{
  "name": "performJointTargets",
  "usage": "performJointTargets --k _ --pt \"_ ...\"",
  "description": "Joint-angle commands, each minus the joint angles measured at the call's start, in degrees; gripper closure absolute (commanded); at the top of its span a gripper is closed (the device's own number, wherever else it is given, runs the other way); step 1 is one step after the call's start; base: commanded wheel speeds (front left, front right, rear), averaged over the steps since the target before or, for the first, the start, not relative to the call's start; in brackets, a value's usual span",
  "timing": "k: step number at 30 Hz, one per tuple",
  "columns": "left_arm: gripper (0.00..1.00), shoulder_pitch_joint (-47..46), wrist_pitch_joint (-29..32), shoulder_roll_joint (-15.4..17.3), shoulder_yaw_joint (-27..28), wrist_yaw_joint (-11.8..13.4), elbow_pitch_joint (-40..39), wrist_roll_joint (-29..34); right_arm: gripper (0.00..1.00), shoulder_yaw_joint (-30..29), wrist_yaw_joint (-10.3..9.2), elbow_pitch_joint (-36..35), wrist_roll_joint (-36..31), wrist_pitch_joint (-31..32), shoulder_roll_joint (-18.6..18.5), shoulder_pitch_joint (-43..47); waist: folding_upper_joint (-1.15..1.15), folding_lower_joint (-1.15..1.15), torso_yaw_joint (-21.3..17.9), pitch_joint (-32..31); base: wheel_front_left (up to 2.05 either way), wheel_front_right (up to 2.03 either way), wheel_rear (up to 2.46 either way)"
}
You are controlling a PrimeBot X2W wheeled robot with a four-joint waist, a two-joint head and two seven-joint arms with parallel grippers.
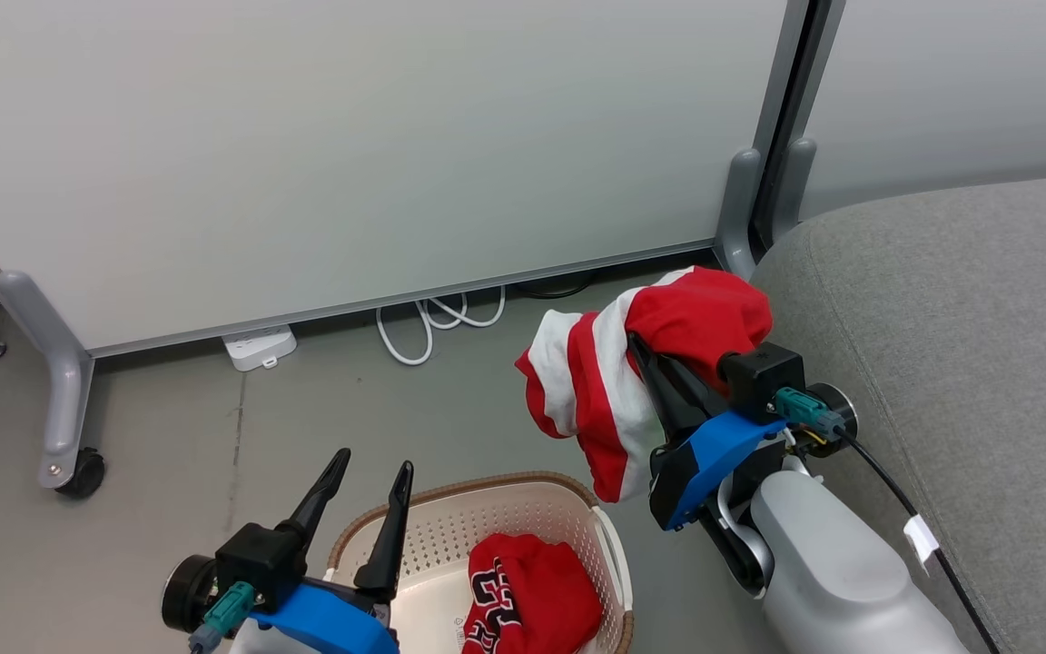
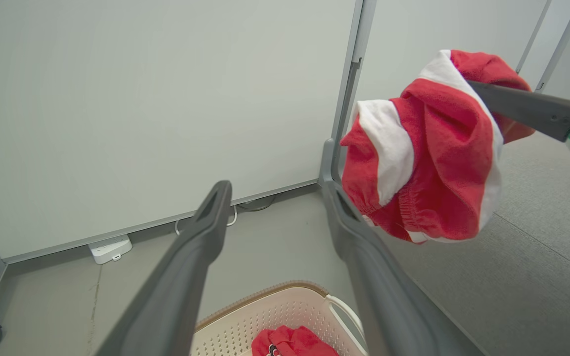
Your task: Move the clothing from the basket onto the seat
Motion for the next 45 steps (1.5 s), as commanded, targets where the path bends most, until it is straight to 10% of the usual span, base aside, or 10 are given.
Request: performJointTargets --k 1,13,34,45 --pt "0.0 0.64 -0.18 0.07 0.32 -0.09 0.2 0.3 1.0 0.07 -0.02 0.06 0.18 0.0 -0.08 0.08 0.0 0.0 -0.12 -0.03 0.0 0.0 0.0" --pt "0.0 0.45 -0.19 -2.0 1.79 -2.42 1.29 3.33 1.0 -0.73 -0.02 -0.32 0.24 0.0 -0.08 -0.4 0.0 0.0 -4.94 0.86 0.0 0.0 0.0" --pt "0.0 -0.64 -0.19 -2.63 2.74 -3.27 1.93 5.14 1.0 -2.71 -0.02 -1.04 -0.18 0.0 -0.06 0.18 0.0 0.0 -25.69 3.6 0.0 0.0 0.0" --pt "0.0 -3.3 -0.19 -2.29 -0.47 -3.34 3.69 4.55 1.0 -7.77 -0.02 -2.13 -2.09 0.0 -0.04 1.41 0.0 0.0 -27.1 5.42 0.0 0.0 0.0"
